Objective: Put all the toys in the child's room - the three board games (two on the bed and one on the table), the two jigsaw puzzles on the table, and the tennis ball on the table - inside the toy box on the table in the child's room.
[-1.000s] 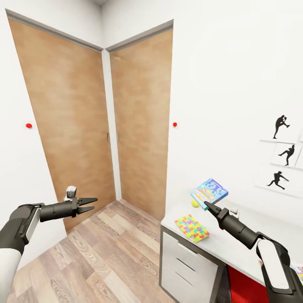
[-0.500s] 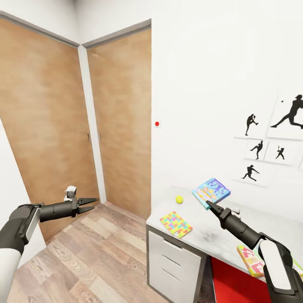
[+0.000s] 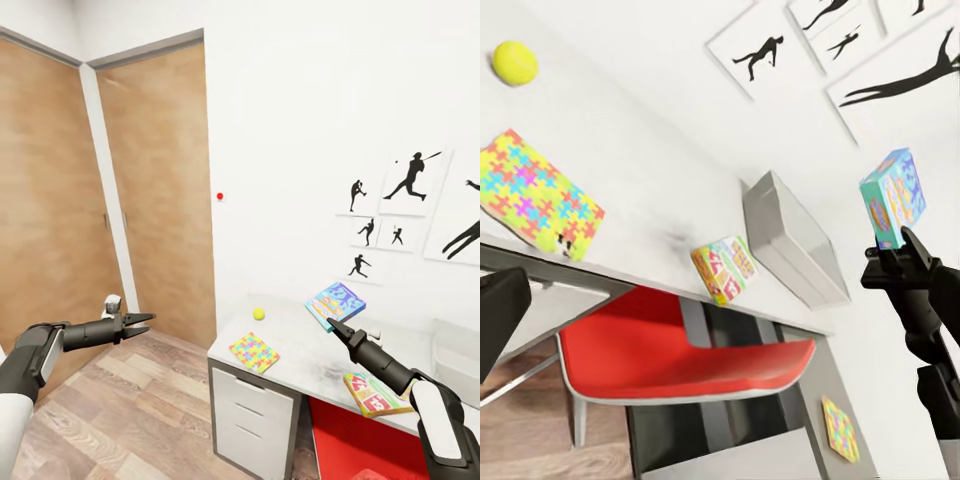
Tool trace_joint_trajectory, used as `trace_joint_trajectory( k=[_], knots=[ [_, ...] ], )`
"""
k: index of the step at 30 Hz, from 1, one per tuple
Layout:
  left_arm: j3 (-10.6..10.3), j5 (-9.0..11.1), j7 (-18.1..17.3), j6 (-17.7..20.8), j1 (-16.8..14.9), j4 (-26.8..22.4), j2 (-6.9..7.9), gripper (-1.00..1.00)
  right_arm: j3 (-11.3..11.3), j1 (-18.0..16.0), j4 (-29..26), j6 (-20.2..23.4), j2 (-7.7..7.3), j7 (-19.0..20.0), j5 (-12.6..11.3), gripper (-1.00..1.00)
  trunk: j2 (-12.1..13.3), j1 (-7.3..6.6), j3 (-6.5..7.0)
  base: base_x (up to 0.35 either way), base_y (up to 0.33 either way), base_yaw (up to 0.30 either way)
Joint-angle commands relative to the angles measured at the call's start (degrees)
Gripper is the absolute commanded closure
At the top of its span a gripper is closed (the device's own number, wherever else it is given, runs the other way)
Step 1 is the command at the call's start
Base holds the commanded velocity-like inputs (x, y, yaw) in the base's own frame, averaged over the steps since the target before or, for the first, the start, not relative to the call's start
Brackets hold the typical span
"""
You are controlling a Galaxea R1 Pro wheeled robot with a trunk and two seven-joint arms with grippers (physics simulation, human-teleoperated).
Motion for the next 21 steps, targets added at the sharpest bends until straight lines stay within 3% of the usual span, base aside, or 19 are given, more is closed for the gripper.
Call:
trace_joint_trajectory(
  k=[1,21],
  knots=[
    [0.05,0.16,-0.09,0.57,0.01,-0.01,0.03,-1.00,-0.11,-0.05,0.05,0.44,0.02,0.19,-0.30,1.00,-0.05,0.02,-0.02,0.000,0.000,-0.276],
    [0.05,0.12,-0.09,0.57,0.01,-0.01,-0.03,-1.00,-0.94,-0.05,0.18,0.35,0.09,0.19,-0.30,1.00,-0.05,0.02,-0.02,0.000,0.000,-0.276]
  ],
)
